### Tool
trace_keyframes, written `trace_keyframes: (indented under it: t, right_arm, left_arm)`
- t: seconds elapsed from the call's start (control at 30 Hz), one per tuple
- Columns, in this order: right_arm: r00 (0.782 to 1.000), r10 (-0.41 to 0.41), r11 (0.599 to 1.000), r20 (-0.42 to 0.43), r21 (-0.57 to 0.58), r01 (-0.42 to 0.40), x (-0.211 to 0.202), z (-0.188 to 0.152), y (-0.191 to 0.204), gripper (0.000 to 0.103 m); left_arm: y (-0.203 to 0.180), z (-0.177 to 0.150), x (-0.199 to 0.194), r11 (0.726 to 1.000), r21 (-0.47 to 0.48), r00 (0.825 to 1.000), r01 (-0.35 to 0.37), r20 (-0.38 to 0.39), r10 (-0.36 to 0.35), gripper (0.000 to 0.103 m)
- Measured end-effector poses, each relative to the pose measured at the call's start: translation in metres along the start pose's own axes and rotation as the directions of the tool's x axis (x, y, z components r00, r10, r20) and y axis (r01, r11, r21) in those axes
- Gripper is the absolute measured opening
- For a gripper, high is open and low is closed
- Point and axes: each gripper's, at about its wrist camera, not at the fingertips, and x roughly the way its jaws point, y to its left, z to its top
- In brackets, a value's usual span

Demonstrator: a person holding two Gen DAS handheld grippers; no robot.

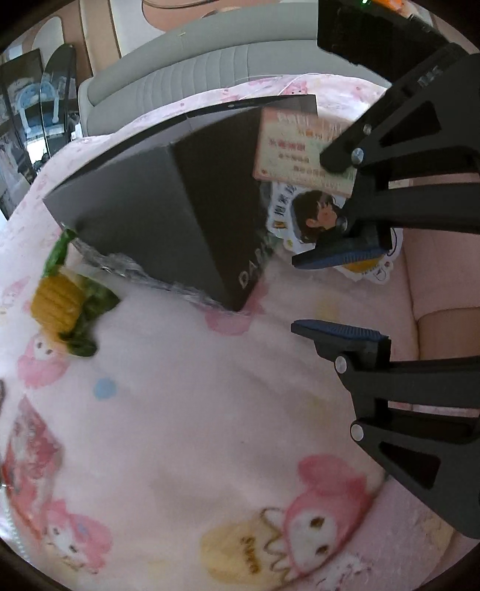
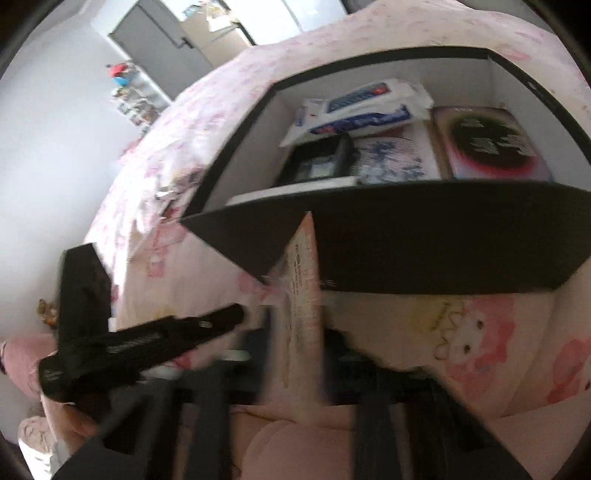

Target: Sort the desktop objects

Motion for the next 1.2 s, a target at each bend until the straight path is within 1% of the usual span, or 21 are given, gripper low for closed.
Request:
trace_keyframes:
  t: [0.17,0.27,0.33,0.37,0.4,0.47,0.6,0.67,0.73,0.87,0.97,1.03,1.1,1.2]
  right_arm:
    - [0.995,0.098,0.995,0.021,0.007,-0.098,-0.011,0.000,-0.001,0.001]
    - [0.991,0.124,0.992,0.043,0.018,-0.125,-0.017,-0.001,-0.003,0.001]
    - [0.985,0.165,0.985,0.058,0.030,-0.167,-0.022,0.000,-0.003,0.001]
    - [0.980,0.188,0.981,0.067,0.035,-0.190,-0.025,0.000,-0.003,0.001]
    - [0.975,0.212,0.976,0.073,0.038,-0.215,-0.027,0.001,-0.002,0.001]
    - [0.967,0.242,0.968,0.083,0.038,-0.246,-0.031,0.001,-0.001,0.001]
    - [0.953,0.289,0.954,0.088,0.057,-0.295,-0.035,0.000,-0.005,0.001]
    - [0.949,0.301,0.949,0.095,0.065,-0.307,-0.036,0.000,-0.007,0.001]
    - [0.943,0.316,0.944,0.106,0.064,-0.324,-0.042,0.001,-0.009,0.001]
    - [0.933,0.337,0.936,0.128,0.061,-0.347,-0.051,0.003,-0.015,0.001]
    - [0.929,0.349,0.927,0.124,0.102,-0.362,-0.049,0.004,-0.025,0.001]
    - [0.924,0.361,0.920,0.130,0.116,-0.375,-0.050,0.004,-0.029,0.001]
    - [0.923,0.358,0.921,0.138,0.110,-0.373,-0.053,0.005,-0.029,0.001]
    - [0.928,0.344,0.926,0.141,0.110,-0.360,-0.056,0.007,-0.030,0.001]
  left_arm:
    - [0.006,0.002,-0.006,0.999,-0.037,0.999,0.029,0.016,-0.028,0.031]
    - [0.007,0.002,-0.016,0.998,-0.042,0.997,0.049,0.063,-0.047,0.031]
    - [0.006,0.001,-0.026,0.995,-0.035,0.990,0.093,0.106,-0.089,0.031]
    - [0.005,0.001,-0.030,0.992,-0.031,0.986,0.125,0.117,-0.120,0.035]
    - [0.004,0.001,-0.033,0.988,-0.030,0.981,0.154,0.123,-0.150,0.036]
    - [0.005,0.001,-0.034,0.982,-0.040,0.977,0.183,0.121,-0.177,0.043]
    - [0.009,0.001,-0.033,0.971,-0.076,0.971,0.226,0.104,-0.217,0.047]
    - [0.010,0.000,-0.033,0.971,-0.084,0.971,0.223,0.101,-0.215,0.052]
    - [0.011,-0.001,-0.032,0.970,-0.092,0.972,0.224,0.098,-0.215,0.053]
    - [0.014,0.002,-0.025,0.958,-0.116,0.964,0.261,0.092,-0.251,0.055]
    - [0.019,-0.001,-0.022,0.955,-0.138,0.964,0.261,0.091,-0.250,0.056]
    - [0.019,0.002,-0.022,0.941,-0.149,0.952,0.303,0.099,-0.290,0.057]
    - [0.017,0.004,-0.024,0.928,-0.139,0.936,0.345,0.117,-0.331,0.058]
    - [0.011,0.005,-0.027,0.927,-0.103,0.929,0.362,0.123,-0.349,0.058]
